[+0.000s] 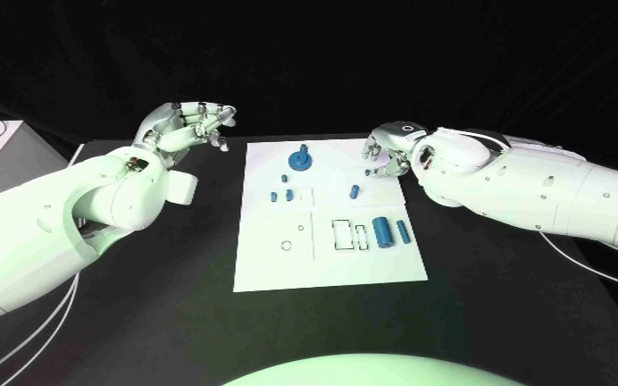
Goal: Assemble the parts on the task board
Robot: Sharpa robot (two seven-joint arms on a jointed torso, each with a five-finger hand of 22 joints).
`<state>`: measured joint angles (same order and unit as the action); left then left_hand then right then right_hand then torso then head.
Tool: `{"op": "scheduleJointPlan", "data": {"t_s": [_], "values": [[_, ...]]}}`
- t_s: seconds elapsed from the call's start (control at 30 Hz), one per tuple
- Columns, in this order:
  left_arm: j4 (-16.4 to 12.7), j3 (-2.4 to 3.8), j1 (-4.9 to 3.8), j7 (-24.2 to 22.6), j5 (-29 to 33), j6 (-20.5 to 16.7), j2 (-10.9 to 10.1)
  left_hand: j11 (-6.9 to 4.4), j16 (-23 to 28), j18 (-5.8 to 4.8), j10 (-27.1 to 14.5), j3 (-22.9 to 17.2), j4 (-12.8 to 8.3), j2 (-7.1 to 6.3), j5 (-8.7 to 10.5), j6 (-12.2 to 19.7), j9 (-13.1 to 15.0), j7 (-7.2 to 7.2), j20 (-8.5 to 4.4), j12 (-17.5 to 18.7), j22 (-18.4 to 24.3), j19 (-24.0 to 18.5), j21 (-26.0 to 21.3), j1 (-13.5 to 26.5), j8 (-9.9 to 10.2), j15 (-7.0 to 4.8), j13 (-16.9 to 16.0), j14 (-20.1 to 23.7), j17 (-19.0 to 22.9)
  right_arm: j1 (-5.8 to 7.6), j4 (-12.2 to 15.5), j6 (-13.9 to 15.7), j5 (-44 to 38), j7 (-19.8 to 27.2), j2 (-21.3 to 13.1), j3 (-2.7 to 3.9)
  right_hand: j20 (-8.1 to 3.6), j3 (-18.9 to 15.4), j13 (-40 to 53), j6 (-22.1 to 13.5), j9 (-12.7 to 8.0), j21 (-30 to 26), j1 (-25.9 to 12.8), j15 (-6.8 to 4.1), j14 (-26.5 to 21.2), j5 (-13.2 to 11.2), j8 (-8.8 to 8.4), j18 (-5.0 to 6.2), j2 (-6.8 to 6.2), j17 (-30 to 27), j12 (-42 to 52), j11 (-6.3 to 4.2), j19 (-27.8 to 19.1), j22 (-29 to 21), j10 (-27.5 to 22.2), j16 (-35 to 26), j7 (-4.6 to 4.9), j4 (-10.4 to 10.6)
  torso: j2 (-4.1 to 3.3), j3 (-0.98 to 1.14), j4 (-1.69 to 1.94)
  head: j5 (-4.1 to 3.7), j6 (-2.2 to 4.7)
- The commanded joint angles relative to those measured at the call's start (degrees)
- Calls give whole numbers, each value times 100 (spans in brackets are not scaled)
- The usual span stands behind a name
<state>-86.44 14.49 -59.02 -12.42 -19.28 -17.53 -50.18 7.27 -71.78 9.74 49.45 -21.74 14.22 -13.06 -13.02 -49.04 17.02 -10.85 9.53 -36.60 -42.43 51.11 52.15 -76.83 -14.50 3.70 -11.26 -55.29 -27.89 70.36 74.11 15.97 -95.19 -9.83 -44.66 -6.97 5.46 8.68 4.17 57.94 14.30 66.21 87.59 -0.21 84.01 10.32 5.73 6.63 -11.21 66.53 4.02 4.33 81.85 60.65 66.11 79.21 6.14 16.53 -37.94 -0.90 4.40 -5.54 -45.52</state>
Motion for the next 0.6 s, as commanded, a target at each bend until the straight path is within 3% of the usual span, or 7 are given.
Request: {"op": "scheduleJointPlan", "data": {"t_s": [0.03,0.6], "values": [[-28,6,0,-123,78,-71,-3,3,-23,81,-56,29,1,3,-3,25,-8,4,-2,-23,5,32,-13,-80,-10,-3,-5,-49,-5,-14,-36,83,48,70,36,0,-46,119,2,42,6,30,71,-36,181,32,21,-100,13,11,6,-6,7,27,69,35,8,-4,-3,-7,-1,10,-15],[-40,6,3,-86,84,-85,-40,3,-37,81,-71,48,12,16,-6,29,-13,3,-5,-29,5,53,-9,-127,-14,-4,-2,-65,-7,-110,-87,-112,107,104,106,0,-57,584,-16,156,23,66,44,-48,182,109,59,-107,-124,22,-20,-20,14,101,194,76,63,-5,5,-10,-8,19,-65]]}}
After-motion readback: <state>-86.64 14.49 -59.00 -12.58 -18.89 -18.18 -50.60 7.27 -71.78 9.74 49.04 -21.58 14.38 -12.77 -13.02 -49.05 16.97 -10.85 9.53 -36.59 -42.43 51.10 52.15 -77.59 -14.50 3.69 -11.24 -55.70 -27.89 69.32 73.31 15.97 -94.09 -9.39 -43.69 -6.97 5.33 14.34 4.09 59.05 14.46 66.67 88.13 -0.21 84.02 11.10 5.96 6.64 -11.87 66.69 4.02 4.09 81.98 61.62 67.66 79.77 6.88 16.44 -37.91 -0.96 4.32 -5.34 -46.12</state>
